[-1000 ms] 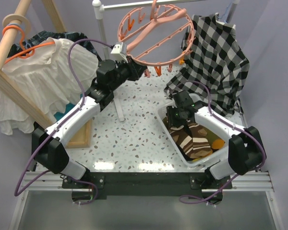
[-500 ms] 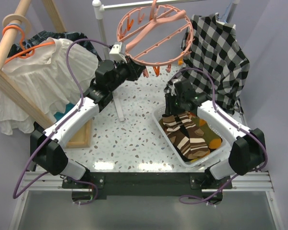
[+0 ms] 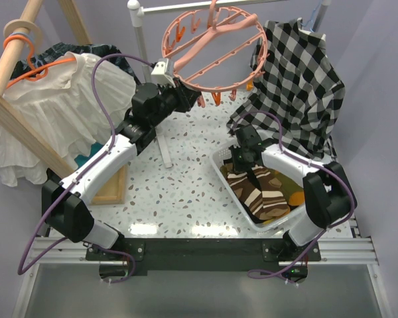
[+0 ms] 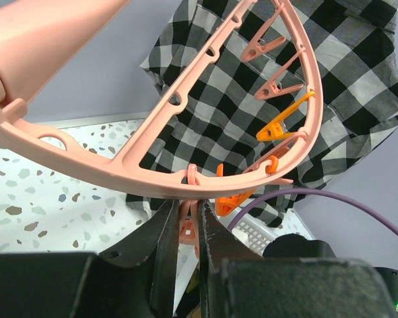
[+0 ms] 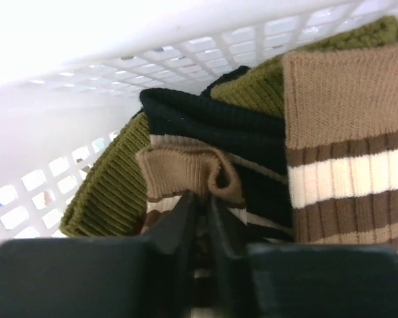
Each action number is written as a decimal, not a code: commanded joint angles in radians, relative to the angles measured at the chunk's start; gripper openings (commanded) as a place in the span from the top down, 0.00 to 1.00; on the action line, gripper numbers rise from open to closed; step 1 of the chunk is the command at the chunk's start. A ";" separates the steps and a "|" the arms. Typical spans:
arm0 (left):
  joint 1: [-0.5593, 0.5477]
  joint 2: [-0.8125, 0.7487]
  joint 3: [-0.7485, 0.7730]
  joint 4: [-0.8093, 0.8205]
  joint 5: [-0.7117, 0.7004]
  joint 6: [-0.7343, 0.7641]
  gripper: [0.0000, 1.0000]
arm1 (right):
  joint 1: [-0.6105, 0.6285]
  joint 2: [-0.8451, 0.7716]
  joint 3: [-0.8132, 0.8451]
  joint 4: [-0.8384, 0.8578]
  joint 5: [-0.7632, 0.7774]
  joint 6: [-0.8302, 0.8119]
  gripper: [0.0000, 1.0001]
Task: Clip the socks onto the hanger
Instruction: Pick up the sock from the bin, then clamp the sock onto the hanger, then open the clamp at the hanger.
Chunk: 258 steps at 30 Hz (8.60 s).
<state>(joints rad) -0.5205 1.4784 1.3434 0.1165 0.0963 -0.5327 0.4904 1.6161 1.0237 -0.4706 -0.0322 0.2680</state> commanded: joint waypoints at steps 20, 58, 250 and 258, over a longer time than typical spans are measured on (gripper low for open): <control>-0.004 -0.038 0.031 -0.060 -0.013 0.042 0.86 | 0.005 -0.363 0.177 0.056 -0.171 -0.145 1.00; -0.003 -0.055 0.046 -0.077 -0.014 0.053 0.87 | 0.070 -0.160 -0.016 0.923 -0.404 -0.119 1.00; -0.070 0.025 0.051 0.058 -0.217 0.171 0.45 | -0.001 -0.246 0.228 0.630 -0.402 -0.251 0.50; -0.070 0.014 0.051 0.040 -0.218 0.185 0.56 | -0.001 -0.297 0.185 0.521 -0.258 -0.348 0.49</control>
<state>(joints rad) -0.5850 1.5059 1.3521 0.1036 -0.0978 -0.3771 0.4847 1.3769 1.2243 0.1101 -0.3923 -0.0093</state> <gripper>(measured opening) 0.478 0.505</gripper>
